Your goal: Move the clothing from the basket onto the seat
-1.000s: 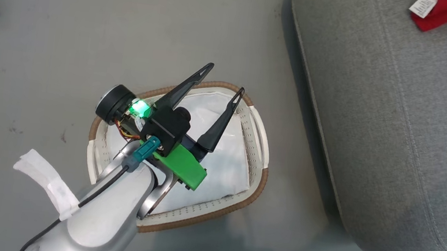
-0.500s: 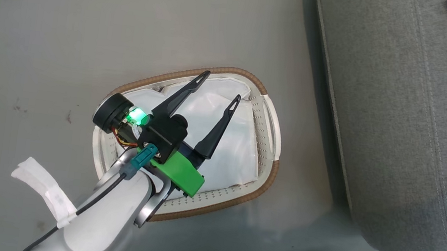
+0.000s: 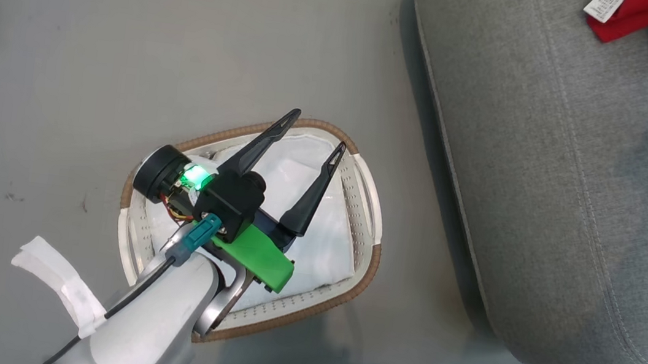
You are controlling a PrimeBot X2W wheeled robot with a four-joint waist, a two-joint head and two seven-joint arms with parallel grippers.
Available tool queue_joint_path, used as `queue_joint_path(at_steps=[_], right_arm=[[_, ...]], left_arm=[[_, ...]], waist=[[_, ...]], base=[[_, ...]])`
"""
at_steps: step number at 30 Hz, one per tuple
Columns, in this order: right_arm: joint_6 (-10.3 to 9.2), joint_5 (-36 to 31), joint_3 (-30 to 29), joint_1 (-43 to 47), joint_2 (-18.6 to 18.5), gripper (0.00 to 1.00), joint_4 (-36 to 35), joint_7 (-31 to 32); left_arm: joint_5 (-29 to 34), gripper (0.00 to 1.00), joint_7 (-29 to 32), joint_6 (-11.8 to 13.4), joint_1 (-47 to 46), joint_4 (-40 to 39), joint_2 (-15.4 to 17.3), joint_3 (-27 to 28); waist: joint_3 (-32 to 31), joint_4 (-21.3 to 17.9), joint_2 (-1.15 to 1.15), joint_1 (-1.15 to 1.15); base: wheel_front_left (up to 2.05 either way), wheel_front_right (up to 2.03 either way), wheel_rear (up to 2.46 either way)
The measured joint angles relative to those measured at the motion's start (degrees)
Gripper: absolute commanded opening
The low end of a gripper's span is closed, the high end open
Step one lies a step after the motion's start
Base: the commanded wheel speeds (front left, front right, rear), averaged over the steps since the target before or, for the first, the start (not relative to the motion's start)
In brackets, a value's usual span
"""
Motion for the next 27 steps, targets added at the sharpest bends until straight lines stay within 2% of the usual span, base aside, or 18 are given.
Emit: queue_joint_path(at_steps=[8,15,21,27], right_arm=[[0.0,3.1,2.3,6.8,2.3,1.0,-3.5,0.0],[0.0,4.6,4.8,9.3,2.6,1.0,-5.4,0.0],[0.0,5.5,8.3,9.2,3.8,1.0,-7.0,0.0],[0.0,5.5,9.5,9.4,7.0,1.0,-6.5,0.0]], left_arm=[[-1.9,1.0,-1.0,0.4,1.0,0.9,-1.2,1.6],[-3.7,1.0,-1.3,1.1,3.1,1.9,-3.1,4.1],[-5.1,1.0,-1.4,1.3,6.5,1.1,-4.5,8.8],[-4.8,1.0,-1.5,1.2,9.8,0.9,-5.1,14.7]], waist=[[-3.9,-0.3,0.0,0.0],[-7.6,1.1,0.0,-0.01],[-11.1,3.0,0.0,-0.01],[-15.0,5.2,0.0,-0.01]], base=[[0.0,0.0,0.0],[0.0,0.0,0.0],[0.0,0.0,0.0],[0.0,0.0,0.0]])
